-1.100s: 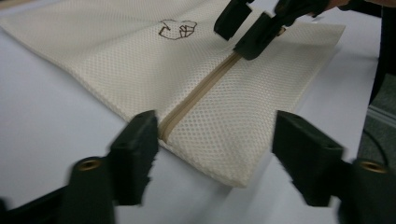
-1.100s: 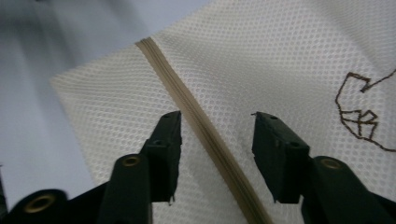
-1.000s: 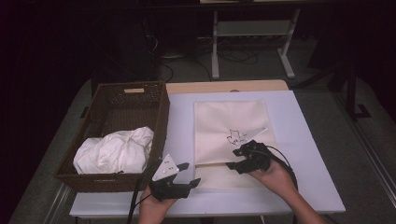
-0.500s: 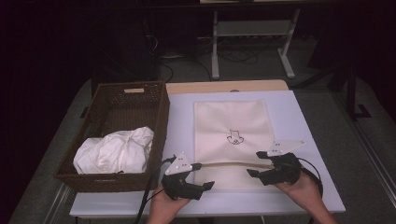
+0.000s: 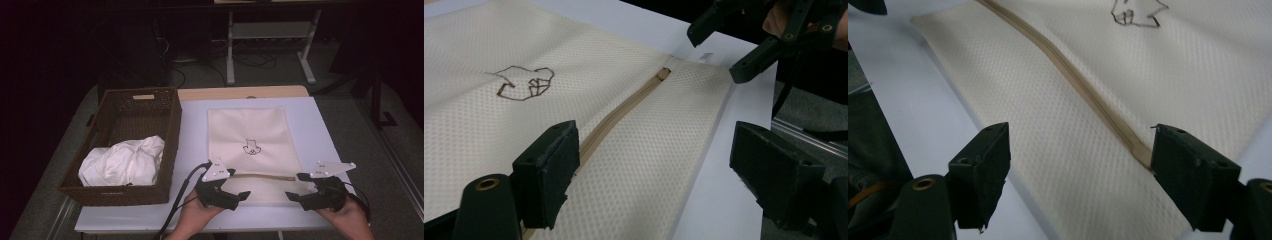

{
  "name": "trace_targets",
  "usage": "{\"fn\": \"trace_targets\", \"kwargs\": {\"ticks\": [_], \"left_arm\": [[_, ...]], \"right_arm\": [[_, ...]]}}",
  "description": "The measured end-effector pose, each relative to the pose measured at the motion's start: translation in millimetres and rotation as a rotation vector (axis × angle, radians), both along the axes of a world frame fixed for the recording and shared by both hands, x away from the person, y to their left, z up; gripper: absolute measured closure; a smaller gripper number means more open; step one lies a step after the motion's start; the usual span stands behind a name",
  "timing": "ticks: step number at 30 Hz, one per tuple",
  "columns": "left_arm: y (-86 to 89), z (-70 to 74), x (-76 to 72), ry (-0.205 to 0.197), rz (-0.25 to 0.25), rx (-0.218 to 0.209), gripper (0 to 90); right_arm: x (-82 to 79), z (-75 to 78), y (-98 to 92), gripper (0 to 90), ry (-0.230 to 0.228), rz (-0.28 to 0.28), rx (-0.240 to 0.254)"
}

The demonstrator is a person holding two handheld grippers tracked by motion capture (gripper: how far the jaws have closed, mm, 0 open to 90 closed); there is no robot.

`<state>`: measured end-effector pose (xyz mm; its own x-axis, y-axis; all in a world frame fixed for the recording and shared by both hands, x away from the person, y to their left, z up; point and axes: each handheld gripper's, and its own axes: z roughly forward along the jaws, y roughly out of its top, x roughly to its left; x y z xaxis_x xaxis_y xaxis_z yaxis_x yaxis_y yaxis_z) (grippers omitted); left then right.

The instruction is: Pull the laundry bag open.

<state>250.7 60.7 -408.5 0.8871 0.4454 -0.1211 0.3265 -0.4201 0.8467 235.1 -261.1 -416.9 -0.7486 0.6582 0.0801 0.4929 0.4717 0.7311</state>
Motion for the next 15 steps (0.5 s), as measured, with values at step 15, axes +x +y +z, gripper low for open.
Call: {"fn": "trace_targets", "kwargs": {"ticks": [15], "left_arm": [[-61.8, -1.4, 32.0, 0.119, -0.092, 0.064, 29.1]], "right_arm": [[-2.5, -16.6, -46.9, 37.6, 0.090, -0.124, 0.002]]}}
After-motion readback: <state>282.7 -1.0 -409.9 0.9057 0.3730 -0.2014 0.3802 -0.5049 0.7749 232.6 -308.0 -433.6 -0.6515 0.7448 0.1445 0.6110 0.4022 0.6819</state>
